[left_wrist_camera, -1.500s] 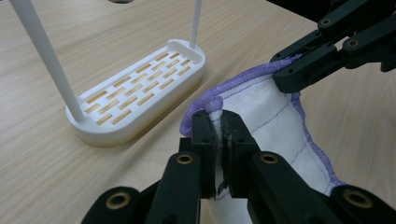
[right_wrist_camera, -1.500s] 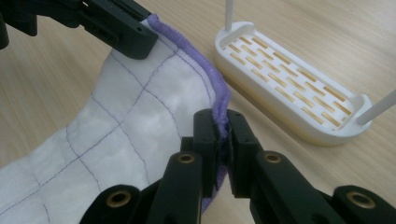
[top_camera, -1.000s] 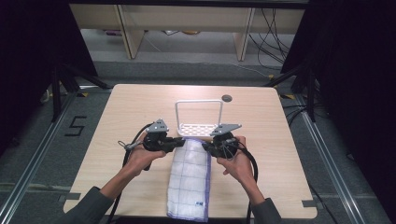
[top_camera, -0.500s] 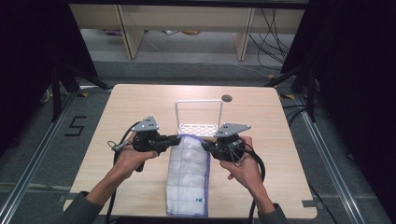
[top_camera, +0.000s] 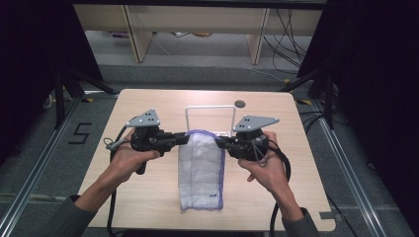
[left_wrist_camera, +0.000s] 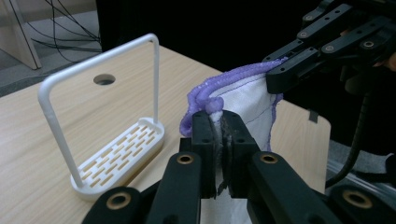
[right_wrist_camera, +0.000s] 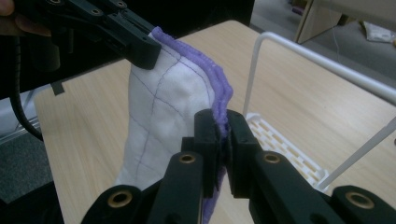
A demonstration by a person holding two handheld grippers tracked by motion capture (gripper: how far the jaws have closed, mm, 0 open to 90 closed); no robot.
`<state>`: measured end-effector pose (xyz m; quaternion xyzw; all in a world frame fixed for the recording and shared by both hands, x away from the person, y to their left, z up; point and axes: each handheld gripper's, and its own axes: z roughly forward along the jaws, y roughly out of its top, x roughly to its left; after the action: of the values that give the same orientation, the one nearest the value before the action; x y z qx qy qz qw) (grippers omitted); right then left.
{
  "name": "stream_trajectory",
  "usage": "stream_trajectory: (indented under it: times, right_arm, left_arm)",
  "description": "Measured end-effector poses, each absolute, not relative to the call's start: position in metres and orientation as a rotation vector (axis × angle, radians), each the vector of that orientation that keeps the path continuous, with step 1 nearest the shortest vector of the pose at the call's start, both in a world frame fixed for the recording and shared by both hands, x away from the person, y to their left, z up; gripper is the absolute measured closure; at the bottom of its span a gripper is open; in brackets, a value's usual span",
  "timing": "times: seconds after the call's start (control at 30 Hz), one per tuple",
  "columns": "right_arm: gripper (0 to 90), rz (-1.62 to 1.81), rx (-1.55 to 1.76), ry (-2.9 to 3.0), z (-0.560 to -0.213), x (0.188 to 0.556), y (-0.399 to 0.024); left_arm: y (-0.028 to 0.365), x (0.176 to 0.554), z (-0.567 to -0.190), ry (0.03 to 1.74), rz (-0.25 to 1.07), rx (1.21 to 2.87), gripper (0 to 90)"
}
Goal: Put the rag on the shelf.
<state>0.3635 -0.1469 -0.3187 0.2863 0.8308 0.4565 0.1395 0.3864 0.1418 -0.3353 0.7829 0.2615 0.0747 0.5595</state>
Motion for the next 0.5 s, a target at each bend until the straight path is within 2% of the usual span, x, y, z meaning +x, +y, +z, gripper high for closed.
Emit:
stream_trajectory:
  times: [0.17,0.5]
  right_arm:
    - [85.1,1.338,0.806,2.356,-0.3,0.365,-0.15]
    - [85.1,1.35,0.843,2.313,-0.282,0.392,-0.152]
  left_arm:
    - [0.138,0.393,-0.317,0.607,0.199,1.845,84.7]
    - [0.137,0.424,-0.299,0.665,0.215,1.838,84.8]
